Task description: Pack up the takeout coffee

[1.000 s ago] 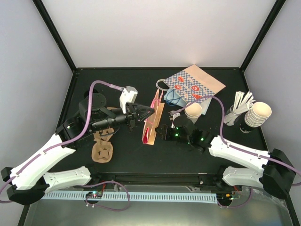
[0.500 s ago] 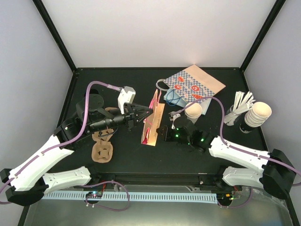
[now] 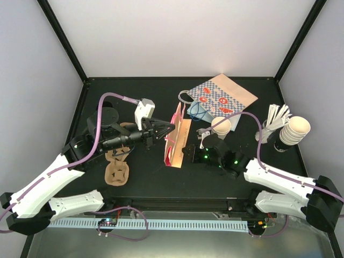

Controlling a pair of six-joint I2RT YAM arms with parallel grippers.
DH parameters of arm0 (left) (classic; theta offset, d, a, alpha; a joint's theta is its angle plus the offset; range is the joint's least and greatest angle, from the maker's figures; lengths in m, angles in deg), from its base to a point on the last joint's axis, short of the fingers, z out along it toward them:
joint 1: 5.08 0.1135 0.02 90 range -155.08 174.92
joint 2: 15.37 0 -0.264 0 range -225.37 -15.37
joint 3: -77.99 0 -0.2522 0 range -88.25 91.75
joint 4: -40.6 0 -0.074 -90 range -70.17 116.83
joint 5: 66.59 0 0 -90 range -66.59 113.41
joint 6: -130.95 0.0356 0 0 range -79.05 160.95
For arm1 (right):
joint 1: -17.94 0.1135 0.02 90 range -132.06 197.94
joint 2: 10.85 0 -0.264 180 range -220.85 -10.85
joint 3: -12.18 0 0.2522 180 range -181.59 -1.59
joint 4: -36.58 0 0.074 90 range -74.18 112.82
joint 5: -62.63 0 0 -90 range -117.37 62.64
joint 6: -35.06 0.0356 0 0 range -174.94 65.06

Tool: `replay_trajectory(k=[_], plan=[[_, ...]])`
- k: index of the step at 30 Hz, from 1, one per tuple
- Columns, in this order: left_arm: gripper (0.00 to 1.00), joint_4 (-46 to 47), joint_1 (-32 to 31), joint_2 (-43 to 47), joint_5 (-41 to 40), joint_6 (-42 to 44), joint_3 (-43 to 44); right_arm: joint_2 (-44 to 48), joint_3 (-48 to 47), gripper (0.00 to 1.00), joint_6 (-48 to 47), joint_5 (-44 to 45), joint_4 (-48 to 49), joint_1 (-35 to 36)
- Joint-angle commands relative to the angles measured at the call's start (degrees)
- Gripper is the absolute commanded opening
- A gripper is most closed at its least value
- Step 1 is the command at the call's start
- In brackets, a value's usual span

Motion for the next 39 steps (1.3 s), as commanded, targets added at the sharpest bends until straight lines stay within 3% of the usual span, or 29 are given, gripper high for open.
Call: replay_trajectory(k=[1, 14, 17, 22, 39], plan=[[0.05, 1.9, 0.5, 0.5, 0.7, -0.3, 2.1, 0.1, -2.4, 0.32, -1.5, 1.6, -1.1, -0.1], [0.05, 1.9, 0.5, 0.3, 0.9, -0.4, 2.2, -2.5, -4.6, 0.31, -0.6, 2.0, -0.7, -0.1], [0.05, 1.9, 0.5, 0.4, 0.8, -0.3, 2.1, -2.0, -4.4, 0.19, -0.6, 2.4, -0.4, -0.1], [0.05, 1.9, 0.5, 0.7, 0.8, -0.3, 2.2, -1.9, -4.8, 0.15, -0.7, 2.2, -0.3, -0.2], [0.05, 2.5, 0.5, 0.9, 1.1, -1.0, 1.8, -3.3, -5.9, 0.19, -0.5, 1.3, 1.3, -0.2]])
